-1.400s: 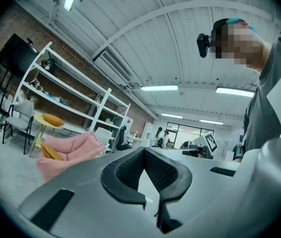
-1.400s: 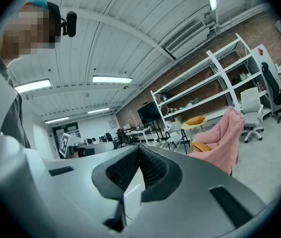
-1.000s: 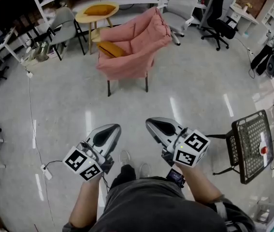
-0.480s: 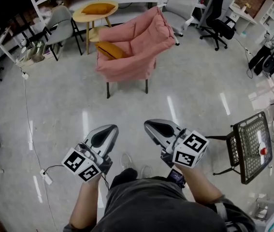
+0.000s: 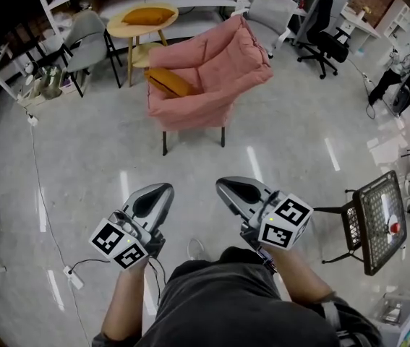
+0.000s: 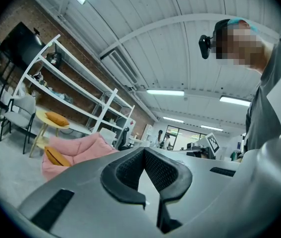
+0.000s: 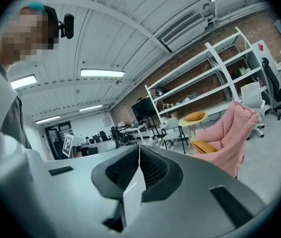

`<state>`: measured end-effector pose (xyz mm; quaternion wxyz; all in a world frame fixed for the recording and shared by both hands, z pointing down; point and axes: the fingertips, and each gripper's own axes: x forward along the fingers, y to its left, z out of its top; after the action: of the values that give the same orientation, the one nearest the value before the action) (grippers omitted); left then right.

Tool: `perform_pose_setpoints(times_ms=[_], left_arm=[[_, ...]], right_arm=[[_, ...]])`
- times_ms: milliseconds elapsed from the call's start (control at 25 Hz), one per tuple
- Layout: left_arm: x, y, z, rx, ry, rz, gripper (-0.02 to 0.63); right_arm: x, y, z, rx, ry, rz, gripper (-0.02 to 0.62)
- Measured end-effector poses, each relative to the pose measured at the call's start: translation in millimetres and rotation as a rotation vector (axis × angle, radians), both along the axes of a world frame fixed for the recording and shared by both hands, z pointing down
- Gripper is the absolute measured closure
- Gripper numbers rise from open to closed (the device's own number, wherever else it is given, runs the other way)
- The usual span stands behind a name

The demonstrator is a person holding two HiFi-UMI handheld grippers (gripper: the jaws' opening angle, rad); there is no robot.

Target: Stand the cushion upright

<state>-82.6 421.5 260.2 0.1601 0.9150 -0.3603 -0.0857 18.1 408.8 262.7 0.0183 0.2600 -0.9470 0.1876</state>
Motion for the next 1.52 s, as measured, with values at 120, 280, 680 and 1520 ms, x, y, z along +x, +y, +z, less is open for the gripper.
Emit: perform_pose_setpoints(times_ms=[120, 280, 680, 1520], left_arm=[[-12, -13, 1, -0.002, 0.001, -0.004, 0.597], [-26, -33, 0, 0.0, -0.004, -0.005, 0.597], [-36, -108, 4, -0.025, -0.001, -0.023, 0.597], [2, -378, 17, -0.089, -0.06, -0.142, 0.597]], right_arm=[[-8, -15, 0, 0.001, 0.002, 0.002, 0.578], [-17, -37, 1, -0.001, 0.0, 0.007, 0.578], [-15, -122, 8, -0.023, -0.028, 0.013, 0.578], [34, -402, 16, -0.063, -0.045, -0.077, 0.578]])
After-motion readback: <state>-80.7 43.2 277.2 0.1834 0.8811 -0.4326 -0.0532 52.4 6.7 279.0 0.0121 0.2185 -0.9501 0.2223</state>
